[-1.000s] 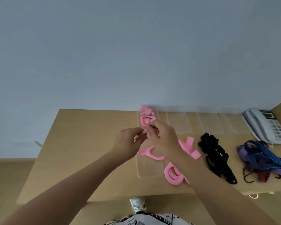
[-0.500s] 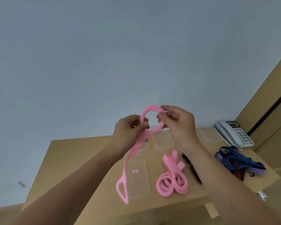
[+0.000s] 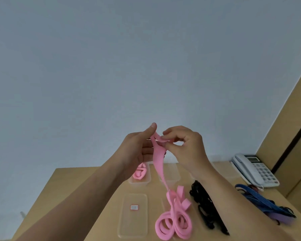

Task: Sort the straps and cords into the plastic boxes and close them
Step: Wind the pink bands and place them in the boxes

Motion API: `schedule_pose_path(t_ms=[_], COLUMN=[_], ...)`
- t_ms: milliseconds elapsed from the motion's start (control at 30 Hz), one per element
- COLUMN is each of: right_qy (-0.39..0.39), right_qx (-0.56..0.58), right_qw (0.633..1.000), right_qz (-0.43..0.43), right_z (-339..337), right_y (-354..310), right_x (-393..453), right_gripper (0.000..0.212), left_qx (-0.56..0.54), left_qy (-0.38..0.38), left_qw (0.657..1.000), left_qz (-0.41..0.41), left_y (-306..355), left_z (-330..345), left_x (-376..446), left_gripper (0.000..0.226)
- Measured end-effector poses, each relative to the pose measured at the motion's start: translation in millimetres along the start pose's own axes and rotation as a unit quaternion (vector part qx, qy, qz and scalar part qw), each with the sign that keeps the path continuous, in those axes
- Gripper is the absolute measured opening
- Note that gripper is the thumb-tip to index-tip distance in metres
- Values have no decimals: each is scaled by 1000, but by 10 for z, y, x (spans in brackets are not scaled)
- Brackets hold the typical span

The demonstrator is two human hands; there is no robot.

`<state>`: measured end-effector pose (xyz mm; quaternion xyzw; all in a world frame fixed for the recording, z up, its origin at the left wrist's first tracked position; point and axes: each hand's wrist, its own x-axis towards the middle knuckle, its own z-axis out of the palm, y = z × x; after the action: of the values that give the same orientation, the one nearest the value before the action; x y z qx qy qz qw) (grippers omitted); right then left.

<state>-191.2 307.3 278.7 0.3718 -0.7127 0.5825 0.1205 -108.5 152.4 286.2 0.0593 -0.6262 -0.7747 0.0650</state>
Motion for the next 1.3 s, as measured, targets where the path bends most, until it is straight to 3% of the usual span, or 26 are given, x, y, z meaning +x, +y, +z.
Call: schedule_pose_path(t_ms=[167, 300, 467, 633, 833, 1067, 1300], right_qy=[-71, -73, -91, -78, -17, 6, 46], right_qx=[12, 112, 148, 72, 28, -3, 0], right_qw=[997, 988, 972, 990, 998, 1000, 999], right_qz=[-13, 75, 161, 95, 47, 11, 10], right_z=[-269, -453, -628, -729, -678, -572, -400], right_y=[50, 73, 154, 224, 292, 349, 410], right_x=[-25, -19, 44, 91, 75, 14, -105], right_gripper=[35, 30, 38, 22, 17, 16, 27], left_qx=[-20, -51, -21, 12, 65, 124, -1], left_qy=[-5, 39, 60, 70, 20, 23, 32], left_qw=[1000, 997, 994, 994, 997, 991, 998], left_qz=[22, 53, 91, 89, 24, -42, -59], left_y=[-55, -50, -72, -106, -149, -113, -205], left_z=[228, 376, 570, 661, 682, 678, 656], left_x=[-11, 27, 106, 174, 195, 210, 235], left_gripper=[29, 26, 27, 35, 25, 36, 31])
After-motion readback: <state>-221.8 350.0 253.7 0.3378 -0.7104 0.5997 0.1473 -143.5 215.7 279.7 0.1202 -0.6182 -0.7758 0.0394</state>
